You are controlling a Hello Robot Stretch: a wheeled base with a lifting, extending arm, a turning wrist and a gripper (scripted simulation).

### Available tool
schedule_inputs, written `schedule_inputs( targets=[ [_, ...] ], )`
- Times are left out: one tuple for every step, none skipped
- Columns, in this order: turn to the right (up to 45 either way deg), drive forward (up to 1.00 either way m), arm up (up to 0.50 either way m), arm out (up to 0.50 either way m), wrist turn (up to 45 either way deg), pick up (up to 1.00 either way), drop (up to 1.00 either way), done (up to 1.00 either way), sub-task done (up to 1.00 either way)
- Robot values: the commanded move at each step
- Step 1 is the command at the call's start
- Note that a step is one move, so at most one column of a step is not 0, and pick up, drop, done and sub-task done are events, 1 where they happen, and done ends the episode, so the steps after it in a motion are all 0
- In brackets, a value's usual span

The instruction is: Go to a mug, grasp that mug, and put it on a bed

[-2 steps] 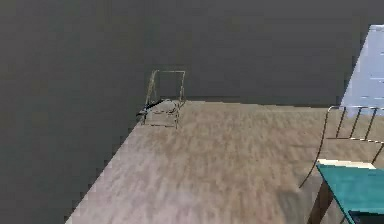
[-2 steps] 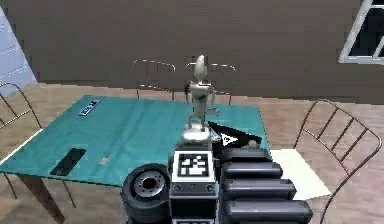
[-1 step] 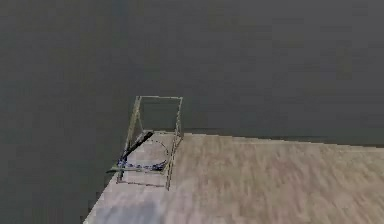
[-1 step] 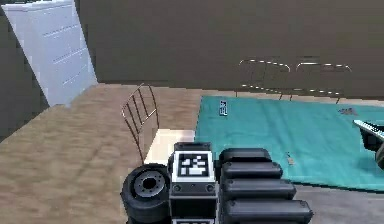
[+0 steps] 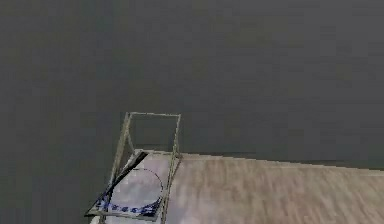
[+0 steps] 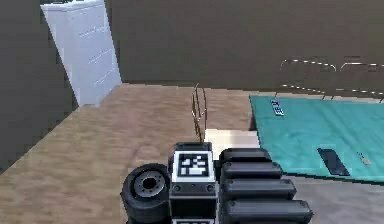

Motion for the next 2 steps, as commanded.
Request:
schedule_inputs(
  targets=[
    [45.0,0.0,0.0,0.0,0.0,0.0,0.0,0.0,0.0],
    [9.0,0.0,0.0,0.0,0.0,0.0,0.0,0.0,0.0]
  ],
)
